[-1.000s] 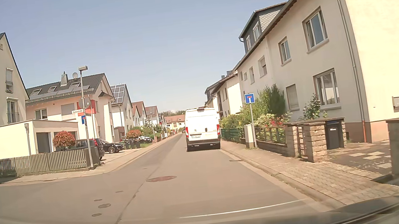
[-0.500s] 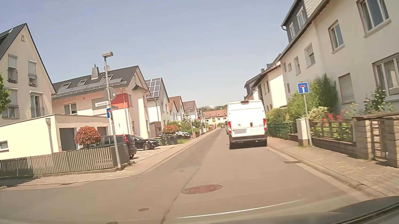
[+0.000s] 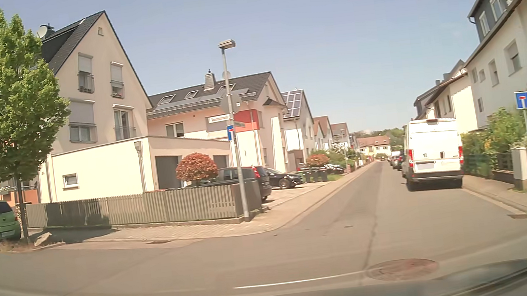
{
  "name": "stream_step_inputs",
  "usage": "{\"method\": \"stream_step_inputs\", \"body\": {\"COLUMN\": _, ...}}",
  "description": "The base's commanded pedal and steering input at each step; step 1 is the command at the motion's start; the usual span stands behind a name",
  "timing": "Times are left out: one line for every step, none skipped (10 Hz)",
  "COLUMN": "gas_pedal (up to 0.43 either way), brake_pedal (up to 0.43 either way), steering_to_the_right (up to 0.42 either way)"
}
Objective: Follow the waypoints while adhering to traffic rules and regulations
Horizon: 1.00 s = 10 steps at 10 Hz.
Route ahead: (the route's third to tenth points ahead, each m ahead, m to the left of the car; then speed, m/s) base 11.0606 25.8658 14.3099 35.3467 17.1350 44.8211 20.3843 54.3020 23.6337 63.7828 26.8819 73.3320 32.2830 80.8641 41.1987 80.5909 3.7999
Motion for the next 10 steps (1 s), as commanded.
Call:
{"method": "stream_step_inputs", "body": {"gas_pedal": 0.228, "brake_pedal": 0.000, "steering_to_the_right": -0.647}}
{"method": "stream_step_inputs", "body": {"gas_pedal": 0.248, "brake_pedal": 0.000, "steering_to_the_right": -0.674}}
{"method": "stream_step_inputs", "body": {"gas_pedal": 0.268, "brake_pedal": 0.000, "steering_to_the_right": -0.697}}
{"method": "stream_step_inputs", "body": {"gas_pedal": 0.268, "brake_pedal": 0.000, "steering_to_the_right": -0.703}}
{"method": "stream_step_inputs", "body": {"gas_pedal": 0.268, "brake_pedal": 0.000, "steering_to_the_right": -0.701}}
{"method": "stream_step_inputs", "body": {"gas_pedal": 0.268, "brake_pedal": 0.000, "steering_to_the_right": -0.693}}
{"method": "stream_step_inputs", "body": {"gas_pedal": 0.280, "brake_pedal": 0.000, "steering_to_the_right": -0.678}}
{"method": "stream_step_inputs", "body": {"gas_pedal": 0.287, "brake_pedal": 0.000, "steering_to_the_right": -0.660}}
{"method": "stream_step_inputs", "body": {"gas_pedal": 0.287, "brake_pedal": 0.000, "steering_to_the_right": -0.630}}
{"method": "stream_step_inputs", "body": {"gas_pedal": 0.287, "brake_pedal": 0.000, "steering_to_the_right": -0.597}}
